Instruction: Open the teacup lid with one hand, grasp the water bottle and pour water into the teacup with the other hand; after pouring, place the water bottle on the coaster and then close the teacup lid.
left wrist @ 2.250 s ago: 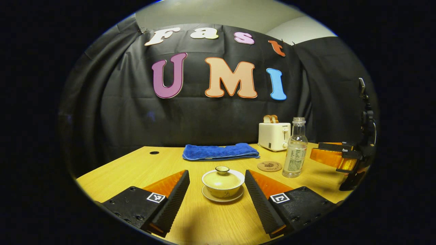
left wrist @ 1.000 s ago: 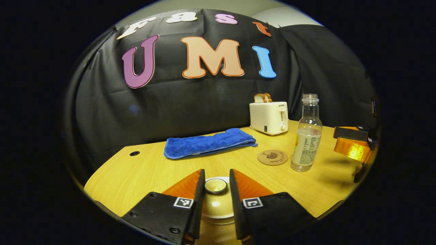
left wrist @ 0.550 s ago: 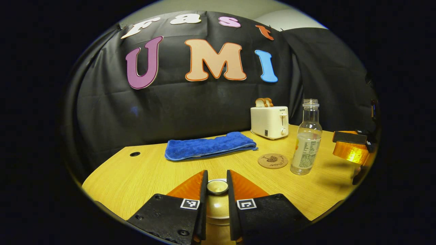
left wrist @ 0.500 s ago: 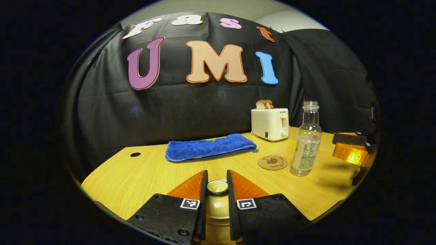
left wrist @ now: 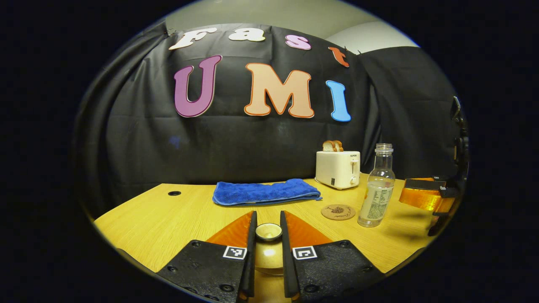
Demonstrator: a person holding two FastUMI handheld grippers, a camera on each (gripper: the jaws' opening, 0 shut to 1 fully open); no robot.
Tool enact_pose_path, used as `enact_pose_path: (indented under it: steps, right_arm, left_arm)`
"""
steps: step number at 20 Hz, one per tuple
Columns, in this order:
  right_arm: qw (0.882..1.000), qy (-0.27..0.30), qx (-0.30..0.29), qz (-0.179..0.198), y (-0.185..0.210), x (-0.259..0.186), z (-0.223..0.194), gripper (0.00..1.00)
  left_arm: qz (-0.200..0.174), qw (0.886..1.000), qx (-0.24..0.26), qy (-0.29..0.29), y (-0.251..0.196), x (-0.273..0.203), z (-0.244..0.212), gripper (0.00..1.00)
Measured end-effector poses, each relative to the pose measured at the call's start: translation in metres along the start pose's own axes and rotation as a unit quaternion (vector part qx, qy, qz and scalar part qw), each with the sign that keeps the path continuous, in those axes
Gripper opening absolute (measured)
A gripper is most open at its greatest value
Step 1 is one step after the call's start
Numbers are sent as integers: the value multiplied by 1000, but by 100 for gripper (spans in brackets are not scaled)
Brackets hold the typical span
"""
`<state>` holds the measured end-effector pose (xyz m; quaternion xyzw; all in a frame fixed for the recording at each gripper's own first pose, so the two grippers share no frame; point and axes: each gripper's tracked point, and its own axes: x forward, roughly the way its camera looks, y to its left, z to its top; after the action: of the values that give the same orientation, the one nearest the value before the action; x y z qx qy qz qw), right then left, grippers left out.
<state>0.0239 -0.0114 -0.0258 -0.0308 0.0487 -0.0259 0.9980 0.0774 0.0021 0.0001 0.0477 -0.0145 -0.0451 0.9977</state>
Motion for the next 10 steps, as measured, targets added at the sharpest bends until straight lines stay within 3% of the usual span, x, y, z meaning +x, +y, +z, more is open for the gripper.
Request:
enact_pose_path:
  steps: [2, 10]
  right_arm:
    - [1000, 9, 0, -2, -1, 8, -3, 89]
    - [999, 42, -1, -20, -10, 34, -13, 89]
  left_arm:
    - [5, 1000, -1, -5, 4, -7, 2, 25]
    - [31, 999, 0, -10, 26, -32, 3, 25]
